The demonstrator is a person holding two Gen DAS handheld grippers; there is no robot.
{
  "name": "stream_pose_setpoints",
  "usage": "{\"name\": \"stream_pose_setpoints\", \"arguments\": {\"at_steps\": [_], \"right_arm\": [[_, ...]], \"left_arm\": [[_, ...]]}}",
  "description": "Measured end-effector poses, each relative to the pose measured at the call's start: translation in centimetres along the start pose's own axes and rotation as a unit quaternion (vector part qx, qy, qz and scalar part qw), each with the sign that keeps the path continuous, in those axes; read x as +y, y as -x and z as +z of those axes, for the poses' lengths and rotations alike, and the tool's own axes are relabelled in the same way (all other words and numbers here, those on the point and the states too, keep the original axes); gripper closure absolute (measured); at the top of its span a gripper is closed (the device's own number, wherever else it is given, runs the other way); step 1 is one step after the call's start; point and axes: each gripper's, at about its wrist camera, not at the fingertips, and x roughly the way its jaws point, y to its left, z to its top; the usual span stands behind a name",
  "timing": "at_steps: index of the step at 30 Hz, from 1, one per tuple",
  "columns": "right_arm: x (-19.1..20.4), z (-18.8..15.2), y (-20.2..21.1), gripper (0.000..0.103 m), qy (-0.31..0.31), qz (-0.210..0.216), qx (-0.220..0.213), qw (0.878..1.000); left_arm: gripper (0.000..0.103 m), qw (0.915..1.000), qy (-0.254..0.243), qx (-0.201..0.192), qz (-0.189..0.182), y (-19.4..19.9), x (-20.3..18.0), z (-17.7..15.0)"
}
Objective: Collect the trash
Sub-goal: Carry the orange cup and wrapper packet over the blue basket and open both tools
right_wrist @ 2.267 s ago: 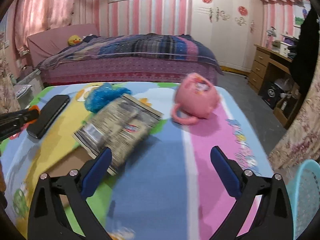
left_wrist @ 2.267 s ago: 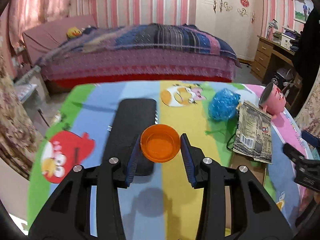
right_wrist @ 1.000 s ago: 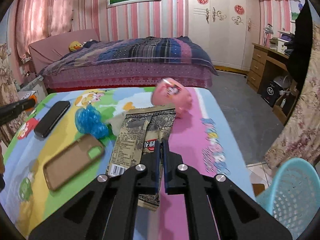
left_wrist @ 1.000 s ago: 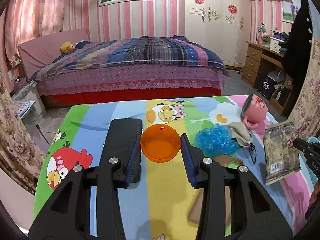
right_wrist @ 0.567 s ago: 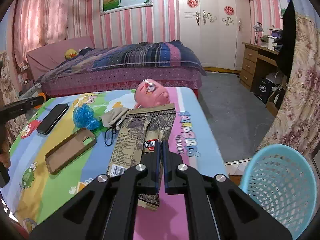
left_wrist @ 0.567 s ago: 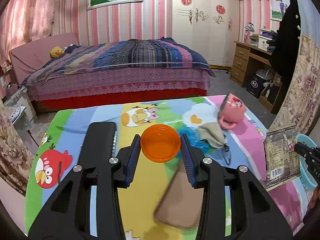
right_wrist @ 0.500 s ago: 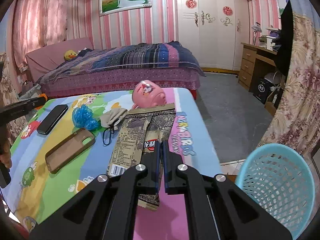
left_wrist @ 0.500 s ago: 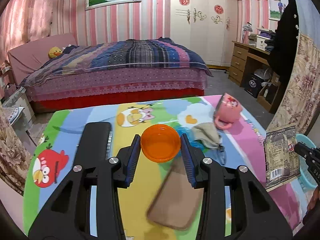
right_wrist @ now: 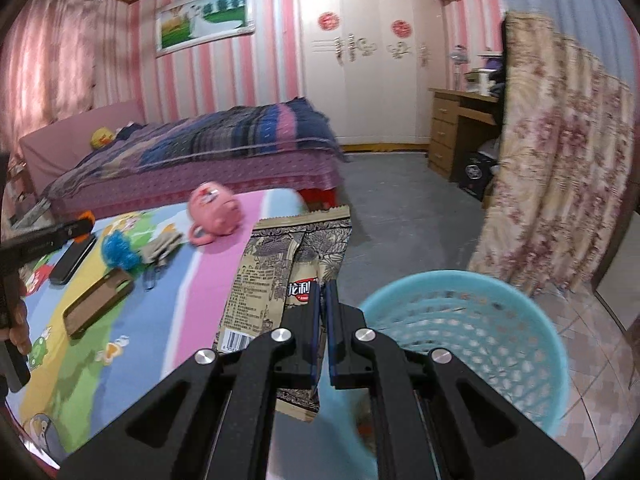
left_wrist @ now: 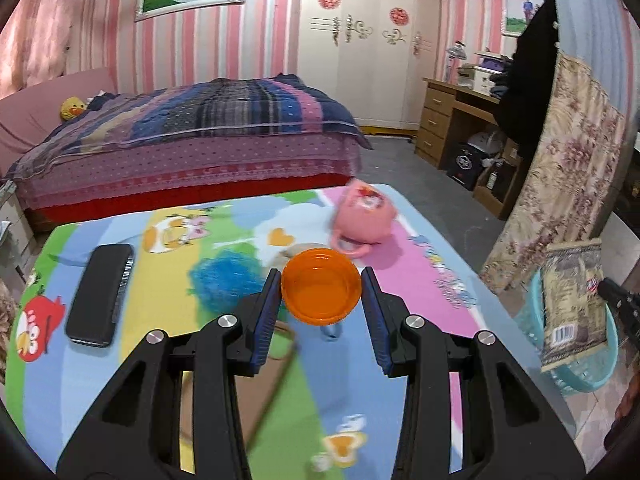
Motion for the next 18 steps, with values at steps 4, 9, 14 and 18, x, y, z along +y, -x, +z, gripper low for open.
{"name": "stream_pose_setpoints", "arguments": {"at_steps": [4, 9, 14, 18], "right_arm": [[-3.5, -0.3, 0.9, 0.1, -0.018, -0.025, -0.004, 1.0], [-6.8, -1.0, 1.9, 0.1, -0.032, -0.048, -0.005, 0.998], [-8.9, -2.1, 2.6, 0.099, -0.037, -0.072, -0.001, 0.997], [-10.4, -2.9, 2.9, 0.099, -0.042, -0.09, 0.002, 0.995]], "left_arm": [[0.064, 0.9997, -0.023, 0.003, -0.006, -0.1, -2.8, -0.6], [0.064, 0.9983, -0.053, 0.005, -0.026, -0.2, -5.8, -1.4], [0.064, 0.9963, -0.069, 0.019, -0.047, -0.9, -8.4, -2.7], [0.064, 0.9947, -0.076, 0.022, -0.065, -1.5, -10.7, -3.3]]}}
